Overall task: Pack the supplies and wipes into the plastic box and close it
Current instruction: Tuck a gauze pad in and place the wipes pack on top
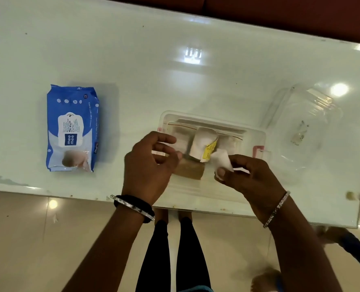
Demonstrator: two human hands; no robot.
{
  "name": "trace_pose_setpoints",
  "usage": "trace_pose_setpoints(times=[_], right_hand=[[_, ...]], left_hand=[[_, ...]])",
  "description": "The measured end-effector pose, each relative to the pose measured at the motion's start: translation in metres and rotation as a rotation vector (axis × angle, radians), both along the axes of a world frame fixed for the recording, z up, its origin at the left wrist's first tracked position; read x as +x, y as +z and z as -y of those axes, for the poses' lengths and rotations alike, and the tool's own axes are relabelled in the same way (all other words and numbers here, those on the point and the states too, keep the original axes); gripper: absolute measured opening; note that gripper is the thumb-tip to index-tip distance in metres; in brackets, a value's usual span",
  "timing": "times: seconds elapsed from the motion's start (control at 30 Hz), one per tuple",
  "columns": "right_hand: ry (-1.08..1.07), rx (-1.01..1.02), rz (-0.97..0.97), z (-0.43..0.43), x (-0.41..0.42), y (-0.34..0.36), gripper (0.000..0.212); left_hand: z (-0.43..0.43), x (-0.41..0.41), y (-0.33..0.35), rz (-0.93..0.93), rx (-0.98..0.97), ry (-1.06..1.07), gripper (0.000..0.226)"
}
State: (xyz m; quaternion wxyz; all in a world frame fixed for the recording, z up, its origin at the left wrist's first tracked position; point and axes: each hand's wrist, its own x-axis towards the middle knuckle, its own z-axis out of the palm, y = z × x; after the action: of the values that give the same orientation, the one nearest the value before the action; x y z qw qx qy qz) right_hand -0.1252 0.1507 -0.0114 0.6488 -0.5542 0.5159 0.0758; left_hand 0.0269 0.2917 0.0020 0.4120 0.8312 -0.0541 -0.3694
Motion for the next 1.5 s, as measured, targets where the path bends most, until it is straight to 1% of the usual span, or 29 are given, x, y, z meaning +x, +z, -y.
trace_pose_setpoints(times=[0.03,0.1,0.17,0.23,0.37,0.5,0.6,0.77,0.83,0.9,0.97,1.07,1.2,1.27,1.37,1.5], right_hand=[[0.023,-0.063,-0.067,0.0,-0.004,-0.003,0.026],[0.172,-0.238,-0.225,0.002,-0.009,-0.01,0.025],[0.332,-0.387,-0.369,0.0,-0.007,-0.016,0.027],[0.393,-0.426,-0.449,-0.005,-0.002,-0.024,0.031],[0.418,-0.418,-0.545,-0.012,0.007,-0.045,0.045],[0.375,-0.387,-0.628,-0.012,0.016,-0.059,0.044],[0.38,-0.374,-0.638,-0.014,0.019,-0.064,0.045],[0.446,-0.375,-0.627,-0.008,0.022,-0.059,0.046],[0.477,-0.395,-0.649,-0.003,0.023,-0.049,0.043],[0.507,-0.491,-0.654,0.0,0.025,-0.033,0.03],[0.46,-0.641,-0.571,0.002,0.03,-0.016,0.017],[0.362,-0.803,-0.346,-0.002,0.052,0.005,0.014],[0.425,-0.855,-0.029,-0.017,0.093,0.013,0.005],[0.459,-0.887,0.091,-0.026,0.117,0.011,0.005],[0.477,-0.849,0.215,-0.044,0.154,0.004,0.005],[0.545,-0.813,0.335,-0.073,0.203,-0.008,0.006]], left_hand=[[-0.001,-0.002,-0.002,0.126,0.054,-0.019,0.024],[-0.004,-0.005,-0.005,0.32,0.152,-0.078,0.023],[-0.007,-0.006,-0.01,0.415,0.212,-0.133,0.025],[-0.009,-0.008,-0.014,0.45,0.25,-0.154,0.027],[-0.009,-0.01,-0.015,0.468,0.258,-0.138,0.029],[-0.007,-0.009,-0.014,0.451,0.248,-0.108,0.031],[-0.008,-0.008,-0.015,0.436,0.241,-0.102,0.03],[-0.011,-0.004,-0.019,0.402,0.215,-0.096,0.028],[-0.014,-0.001,-0.02,0.371,0.179,-0.096,0.025],[-0.019,0.003,-0.021,0.32,0.122,-0.061,0.018],[-0.024,0.006,-0.021,0.256,0.067,0.007,0.013],[-0.035,0.013,-0.02,0.154,0.018,0.137,0.01],[-0.054,0.023,-0.018,0.106,0.011,0.292,0.011],[-0.068,0.029,-0.02,0.091,0.005,0.386,0.013],[-0.091,0.038,-0.027,0.082,0.022,0.55,0.016],[-0.121,0.049,-0.04,0.068,0.02,0.857,0.021]])
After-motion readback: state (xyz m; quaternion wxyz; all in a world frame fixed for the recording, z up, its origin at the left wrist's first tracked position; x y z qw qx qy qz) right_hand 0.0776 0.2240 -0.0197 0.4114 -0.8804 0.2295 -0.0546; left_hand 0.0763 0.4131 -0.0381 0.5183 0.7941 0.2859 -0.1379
